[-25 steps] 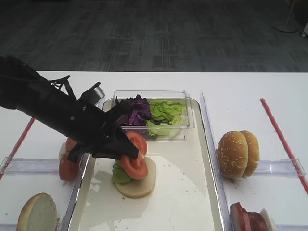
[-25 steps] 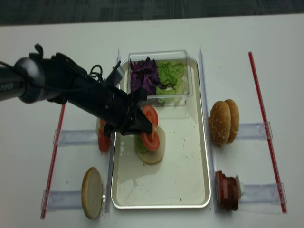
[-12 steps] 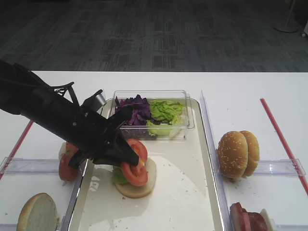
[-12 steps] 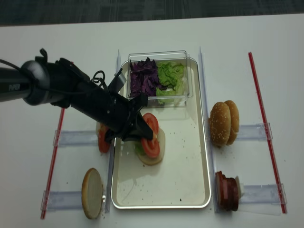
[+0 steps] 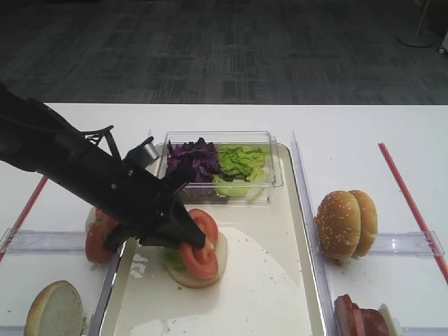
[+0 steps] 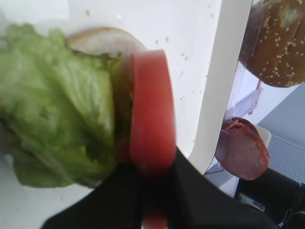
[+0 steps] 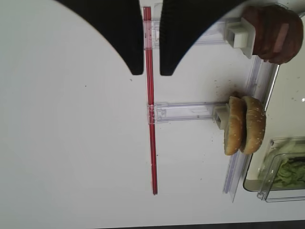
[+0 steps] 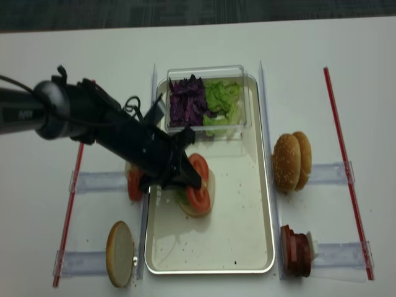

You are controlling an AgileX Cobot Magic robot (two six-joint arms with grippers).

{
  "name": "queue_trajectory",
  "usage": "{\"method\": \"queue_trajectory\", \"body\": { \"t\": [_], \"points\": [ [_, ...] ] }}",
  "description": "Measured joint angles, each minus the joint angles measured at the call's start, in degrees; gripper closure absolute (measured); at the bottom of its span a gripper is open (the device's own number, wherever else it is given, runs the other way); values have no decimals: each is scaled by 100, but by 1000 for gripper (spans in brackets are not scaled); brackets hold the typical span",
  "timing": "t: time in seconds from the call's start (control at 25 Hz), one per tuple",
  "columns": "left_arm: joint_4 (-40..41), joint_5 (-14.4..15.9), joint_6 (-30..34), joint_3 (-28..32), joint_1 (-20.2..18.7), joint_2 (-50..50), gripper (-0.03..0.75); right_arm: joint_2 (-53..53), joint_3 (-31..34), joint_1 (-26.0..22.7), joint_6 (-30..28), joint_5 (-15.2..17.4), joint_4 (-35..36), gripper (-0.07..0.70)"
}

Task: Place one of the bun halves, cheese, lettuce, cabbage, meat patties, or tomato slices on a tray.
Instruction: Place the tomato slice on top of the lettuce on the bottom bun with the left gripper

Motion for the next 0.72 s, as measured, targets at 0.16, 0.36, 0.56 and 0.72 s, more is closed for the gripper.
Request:
{"method": "queue_trajectory", "body": {
  "t": [0.16, 0.36, 0.56, 0.72],
  "points": [
    [-30, -88, 12, 0, -151, 42, 664, 0, 0, 0, 0, 0, 0, 501],
    [-73, -131, -14, 0, -151, 42, 664, 0, 0, 0, 0, 0, 0, 501],
    [-50, -159, -34, 0, -151, 42, 664, 0, 0, 0, 0, 0, 0, 501],
    [-50, -184, -34, 0, -151, 42, 664, 0, 0, 0, 0, 0, 0, 501]
  ]
}}
